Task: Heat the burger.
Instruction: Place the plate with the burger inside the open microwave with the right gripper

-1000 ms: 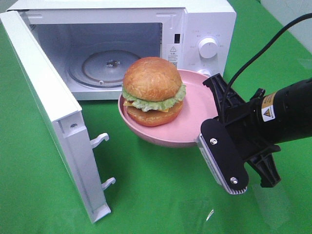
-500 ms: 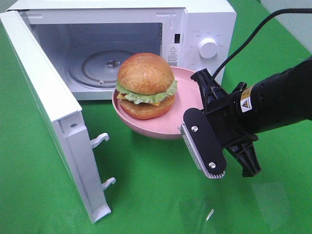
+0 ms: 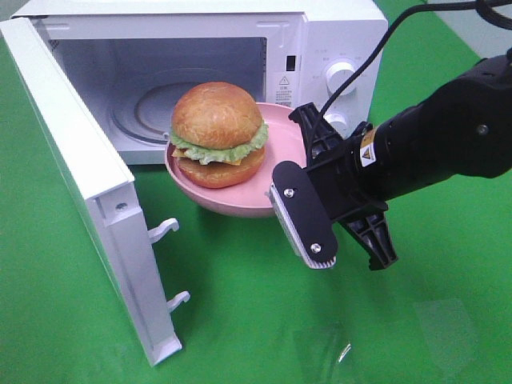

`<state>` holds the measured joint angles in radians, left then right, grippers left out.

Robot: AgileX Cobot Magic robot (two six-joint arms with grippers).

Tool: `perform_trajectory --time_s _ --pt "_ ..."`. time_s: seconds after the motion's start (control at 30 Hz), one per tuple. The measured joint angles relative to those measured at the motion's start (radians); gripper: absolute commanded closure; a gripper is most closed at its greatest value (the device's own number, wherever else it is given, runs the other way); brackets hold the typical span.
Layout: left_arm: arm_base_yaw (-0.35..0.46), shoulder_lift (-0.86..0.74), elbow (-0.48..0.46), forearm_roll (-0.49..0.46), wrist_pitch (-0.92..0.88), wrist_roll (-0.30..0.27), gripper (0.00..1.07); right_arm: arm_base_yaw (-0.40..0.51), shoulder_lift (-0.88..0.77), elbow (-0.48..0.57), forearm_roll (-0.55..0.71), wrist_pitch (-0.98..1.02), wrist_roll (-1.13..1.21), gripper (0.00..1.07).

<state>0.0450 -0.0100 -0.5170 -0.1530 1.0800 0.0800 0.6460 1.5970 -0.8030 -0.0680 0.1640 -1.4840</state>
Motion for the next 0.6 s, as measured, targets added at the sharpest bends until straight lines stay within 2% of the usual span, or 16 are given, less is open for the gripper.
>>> perform_trajectory --time_s 0.6 --pt "0.000 0.000 0.000 0.000 0.000 0.000 0.06 0.009 0.113 -0.137 -0.006 0.014 0.004 1.05"
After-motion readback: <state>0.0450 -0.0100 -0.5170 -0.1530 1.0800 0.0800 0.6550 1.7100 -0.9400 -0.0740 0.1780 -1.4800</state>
